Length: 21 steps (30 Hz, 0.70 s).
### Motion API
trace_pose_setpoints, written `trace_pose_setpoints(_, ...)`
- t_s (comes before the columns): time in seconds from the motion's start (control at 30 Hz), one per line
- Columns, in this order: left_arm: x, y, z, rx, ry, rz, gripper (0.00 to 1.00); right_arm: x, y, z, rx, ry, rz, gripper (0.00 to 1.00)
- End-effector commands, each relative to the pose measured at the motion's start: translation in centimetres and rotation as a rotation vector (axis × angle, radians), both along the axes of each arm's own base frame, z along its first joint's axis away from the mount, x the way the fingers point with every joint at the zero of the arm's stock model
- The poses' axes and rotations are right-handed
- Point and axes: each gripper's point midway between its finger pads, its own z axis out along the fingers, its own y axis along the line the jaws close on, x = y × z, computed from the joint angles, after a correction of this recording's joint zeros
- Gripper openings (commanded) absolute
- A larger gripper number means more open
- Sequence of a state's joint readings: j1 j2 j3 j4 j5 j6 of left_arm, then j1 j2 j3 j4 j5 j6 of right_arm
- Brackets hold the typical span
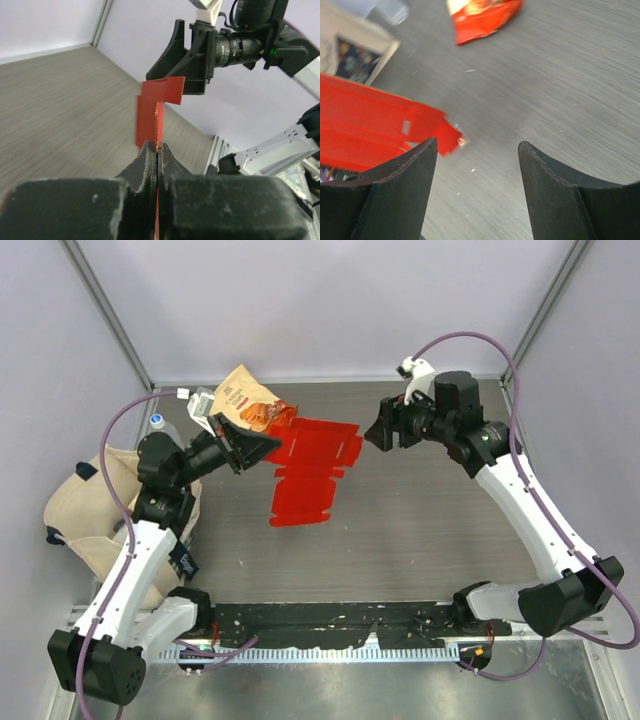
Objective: Fold the paper box
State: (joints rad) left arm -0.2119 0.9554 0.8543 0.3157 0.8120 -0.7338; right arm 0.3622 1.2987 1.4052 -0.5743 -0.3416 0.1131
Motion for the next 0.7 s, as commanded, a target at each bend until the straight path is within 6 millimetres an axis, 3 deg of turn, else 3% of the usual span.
trace_pose_setpoints(0.0,-1.1,-0.2,-2.6,0.147,0.011,-0.074,0.0,-3.3,3.0,3.2,-0.007,-0.154,0.282,0.71)
trace_pose_setpoints(0.1,-1.8,-0.8,-2.6,0.149,0.024,-0.156,0.0,-6.4,5.5,5.0,0.101,-0.222,0.502,0.72)
trace_pose_setpoints(0.23,-2.6,-1.6,-2.7,0.15,0.045,-0.243,0.0,-8.3,6.9,6.1,0.107,-0.295,0.623,0.72)
trace_pose_setpoints(0.43,-3.5,-2.1,-2.6,0.139,0.046,-0.291,0.0,-12.0,8.7,5.1,0.172,-0.229,0.857,0.69)
trace_pose_setpoints(0.67,-5.0,-3.2,-2.2,0.126,0.029,-0.39,0.0,-11.0,8.9,2.8,0.134,-0.205,0.838,0.67)
